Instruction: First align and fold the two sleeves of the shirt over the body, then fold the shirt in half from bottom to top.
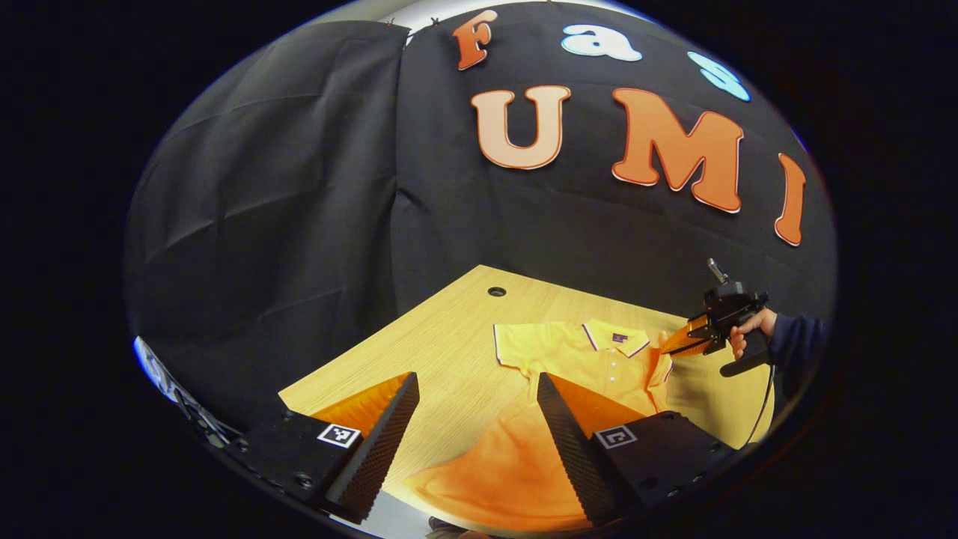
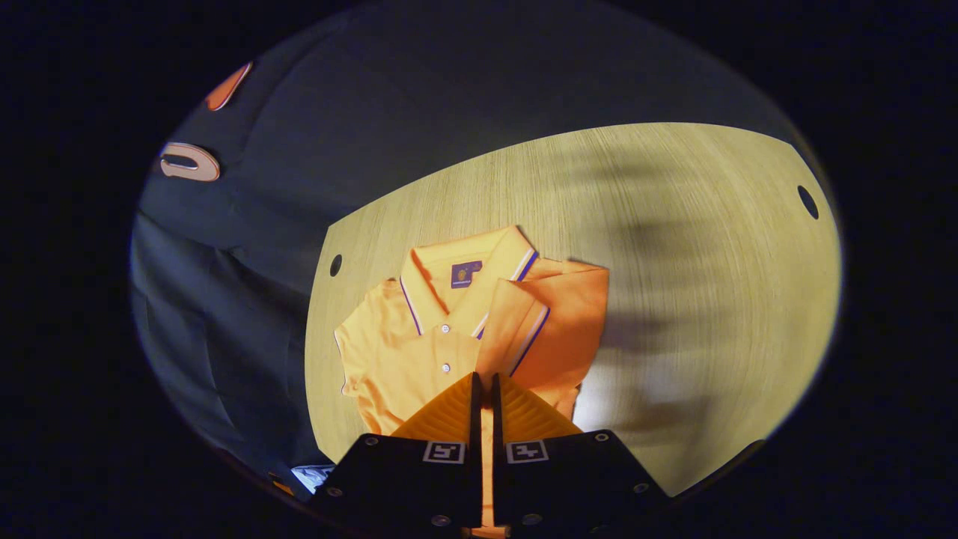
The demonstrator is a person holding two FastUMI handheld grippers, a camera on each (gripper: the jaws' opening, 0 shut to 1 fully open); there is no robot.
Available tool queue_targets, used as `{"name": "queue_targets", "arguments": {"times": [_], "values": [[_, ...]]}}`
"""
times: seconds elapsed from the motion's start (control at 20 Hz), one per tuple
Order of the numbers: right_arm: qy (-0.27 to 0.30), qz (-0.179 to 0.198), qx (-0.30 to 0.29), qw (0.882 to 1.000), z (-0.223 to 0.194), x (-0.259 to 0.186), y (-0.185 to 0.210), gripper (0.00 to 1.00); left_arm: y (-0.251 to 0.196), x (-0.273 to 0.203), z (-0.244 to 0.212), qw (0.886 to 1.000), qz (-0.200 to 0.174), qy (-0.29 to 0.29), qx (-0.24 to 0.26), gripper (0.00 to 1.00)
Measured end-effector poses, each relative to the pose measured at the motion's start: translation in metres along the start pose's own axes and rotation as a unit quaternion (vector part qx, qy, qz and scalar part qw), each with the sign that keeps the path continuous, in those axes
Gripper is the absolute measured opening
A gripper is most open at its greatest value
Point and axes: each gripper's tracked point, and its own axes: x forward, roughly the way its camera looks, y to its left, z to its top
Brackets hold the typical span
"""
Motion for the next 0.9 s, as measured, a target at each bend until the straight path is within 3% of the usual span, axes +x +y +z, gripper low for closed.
{"name": "queue_targets", "arguments": {"times": [0.05, 0.15, 0.25, 0.3, 0.35, 0.4, 0.6, 0.7, 0.9], "values": [[0.003, 0.006, -0.001, 1.000, -0.002, 0.000, 0.005, 0.06, 0.001, -0.002, 0.000, 1.000, 0.003, 0.001, -0.005, 0.98], [-0.003, 0.020, -0.018, 1.000, -0.005, -0.003, 0.014, 0.16, 0.003, 0.005, -0.002, 1.000, -0.002, 0.011, -0.012, 0.98], [-0.016, 0.018, -0.043, 0.999, -0.005, -0.012, 0.017, 0.51, 0.007, 0.018, -0.005, 0.999, -0.015, 0.031, -0.025, 0.98], [-0.025, 0.012, -0.057, 0.998, -0.008, -0.016, 0.016, 0.41, 0.007, 0.025, -0.007, 0.998, -0.023, 0.043, -0.032, 0.98], [-0.035, 0.010, -0.065, 0.997, -0.010, -0.023, 0.018, 0.71, 0.008, 0.033, -0.009, 0.997, -0.031, 0.060, -0.036, 0.98], [-0.045, 0.009, -0.068, 0.997, -0.012, -0.030, 0.019, 0.65, 0.005, 0.045, -0.013, 0.996, -0.043, 0.075, -0.037, 0.98], [-0.098, -0.006, -0.054, 0.994, -0.028, -0.058, 0.013, 0.79, -0.005, 0.091, -0.023, 0.985, -0.088, 0.145, -0.031, 0.98], [-0.121, -0.022, -0.036, 0.992, -0.040, -0.077, 0.008, 0.84, -0.008, 0.117, -0.025, 0.976, -0.110, 0.185, -0.034, 0.98], [-0.164, -0.072, -0.009, 0.984, -0.072, -0.112, -0.003, 0.96, -0.012, 0.161, -0.037, 0.947, -0.134, 0.291, -0.015, 0.98]]}}
